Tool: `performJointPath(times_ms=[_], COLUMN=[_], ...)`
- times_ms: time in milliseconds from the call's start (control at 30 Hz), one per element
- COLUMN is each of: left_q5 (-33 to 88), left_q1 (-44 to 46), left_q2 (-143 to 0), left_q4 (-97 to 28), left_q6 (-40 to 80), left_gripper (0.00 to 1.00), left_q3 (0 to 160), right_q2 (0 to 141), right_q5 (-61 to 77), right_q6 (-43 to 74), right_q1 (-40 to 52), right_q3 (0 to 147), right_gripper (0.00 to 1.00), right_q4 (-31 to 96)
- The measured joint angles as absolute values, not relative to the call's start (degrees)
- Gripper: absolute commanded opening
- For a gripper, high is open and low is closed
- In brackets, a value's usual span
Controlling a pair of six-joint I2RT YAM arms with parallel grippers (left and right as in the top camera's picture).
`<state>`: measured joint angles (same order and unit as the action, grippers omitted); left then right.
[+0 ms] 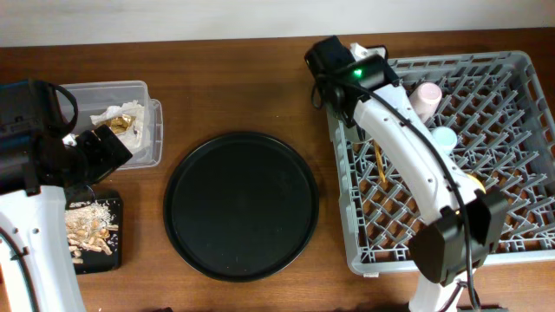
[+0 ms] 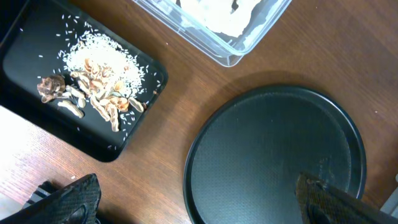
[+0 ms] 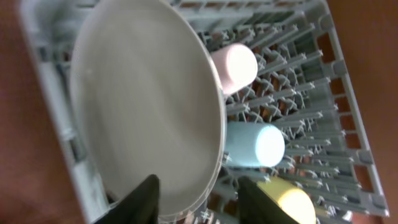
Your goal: Sort waste into correct bins and load items into the dishwasher rack
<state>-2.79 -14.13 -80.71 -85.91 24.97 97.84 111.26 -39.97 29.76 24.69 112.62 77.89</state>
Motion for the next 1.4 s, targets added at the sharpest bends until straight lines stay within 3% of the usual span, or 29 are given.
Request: performJointPath(times_ms=[67, 100, 133, 200, 233, 367, 567, 767, 1133, 1400], left_q5=[-2.8, -2.8, -2.8, -2.8, -2.8, -2.8, -2.8, -2.8, -2.8, -2.8], left_q1=[-14.1, -14.1, -14.1, -14.1, -14.1, -14.1, -14.1, -14.1, -14.1, -14.1], left_q2=[-80.7, -80.7, -80.7, -80.7, -80.7, -80.7, -80.7, -80.7, -80.7, -80.7], left_q4=[-85.9, -86.0, -85.9, -85.9, -85.9, -85.9, -86.0, -86.0, -85.9, -86.0], left_q6=[25.0, 24.9, 25.0, 25.0, 25.0, 25.0, 25.0, 25.0, 25.0, 25.0], left_gripper=[0.99, 0.99, 0.99, 0.99, 0.99, 0.99, 0.99, 0.99, 0.99, 0.99], left_q3=[97.8, 97.8, 97.8, 97.8, 97.8, 97.8, 97.8, 97.8, 97.8, 97.8], right_q2=[111.3, 111.3, 111.3, 111.2, 111.2, 111.0, 113.1, 117.8, 115.2, 101.3], right_q5=[-38.5, -38.1, -37.8, -37.1, -36.3, -27.1, -7.2, 8.2, 26.0, 21.3], right_q6=[29.6, 29.8, 29.8, 30.2, 29.9, 30.0, 27.8, 23.3, 17.4, 16.3], right_q1=[25.0, 25.0, 24.9, 23.7, 22.9, 12.4, -1.9, -2.1, -1.7, -1.7], right_q3=[118.8, 121.4, 124.7, 131.5, 133.4, 137.1, 130.6, 118.1, 121.2, 130.2], right_gripper=[0.58, 0.51, 0.41, 0.09, 0.04, 0.04, 0.04, 0.04, 0.04, 0.04], right_q4=[81.8, 83.5, 85.2, 87.2, 87.5, 87.7, 83.9, 75.7, 75.5, 91.5])
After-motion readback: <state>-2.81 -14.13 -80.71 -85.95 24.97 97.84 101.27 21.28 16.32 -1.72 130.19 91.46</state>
